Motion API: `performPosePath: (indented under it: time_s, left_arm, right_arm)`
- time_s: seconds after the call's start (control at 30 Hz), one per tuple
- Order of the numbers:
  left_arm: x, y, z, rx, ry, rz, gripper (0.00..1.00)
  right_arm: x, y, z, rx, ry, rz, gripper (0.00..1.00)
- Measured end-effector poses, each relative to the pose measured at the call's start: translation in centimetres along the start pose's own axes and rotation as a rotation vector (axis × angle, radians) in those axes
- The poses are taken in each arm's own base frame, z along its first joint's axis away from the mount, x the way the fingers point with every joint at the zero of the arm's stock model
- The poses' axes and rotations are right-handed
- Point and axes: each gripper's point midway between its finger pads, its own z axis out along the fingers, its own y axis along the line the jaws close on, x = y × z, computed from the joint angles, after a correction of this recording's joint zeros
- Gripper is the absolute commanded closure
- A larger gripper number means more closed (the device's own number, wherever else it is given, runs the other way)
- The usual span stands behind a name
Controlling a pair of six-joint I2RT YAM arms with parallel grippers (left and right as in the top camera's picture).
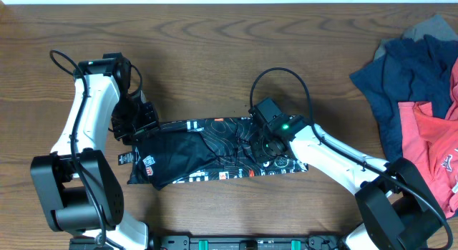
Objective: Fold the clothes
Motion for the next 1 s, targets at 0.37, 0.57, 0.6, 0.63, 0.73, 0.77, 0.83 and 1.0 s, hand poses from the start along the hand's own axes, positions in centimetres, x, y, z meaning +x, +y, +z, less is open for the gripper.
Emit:
performPosePath:
  time_s: [0.37,0.57,0.6,0.63,0.73,0.77,0.83,1.0]
  left_arm:
    - [0.0,0.0,0.0,0.0,0.0,0.0,0.51]
    - [0.0,0.0,0.0,0.0,0.0,0.0,0.51]
    - [0.0,0.0,0.0,0.0,0.0,0.0,0.51]
    - [0.0,0.0,0.0,0.0,0.002,0.0,0.51]
    - [0.3,0.1,0.0,-0.004,0.01,-0.002,0.51]
    - [0.3,0.2,0.0,-0.009,0.012,-0.003,0.51]
    - [0.2,0.5,0.0,-0.03,0.007,-0.003,0.51]
    - [-0.9,2.1,-0.1,-0.123,-0.045,0.002,0.43]
  right_arm:
    - [0.7,3.5,-0.3,-0.194,0.031,-0.146,0.9]
    - [2.9,8.1,-1.2,-0.394,0.074,-0.352,0.53]
    - [3.0,8.2,-1.2,-0.397,0.075,-0.362,0.52]
    - [3.0,8.2,-1.1,-0.39,0.075,-0.366,0.51]
    - [2.8,7.3,-0.8,-0.337,0.069,-0.355,0.5]
    - [2.7,6.8,-0.7,-0.307,0.07,-0.341,0.5]
    - [2.6,5.6,-0.7,-0.245,0.069,-0.311,0.49]
    - [0.1,1.4,-3.6,-0.077,-0.038,-0.186,0.39]
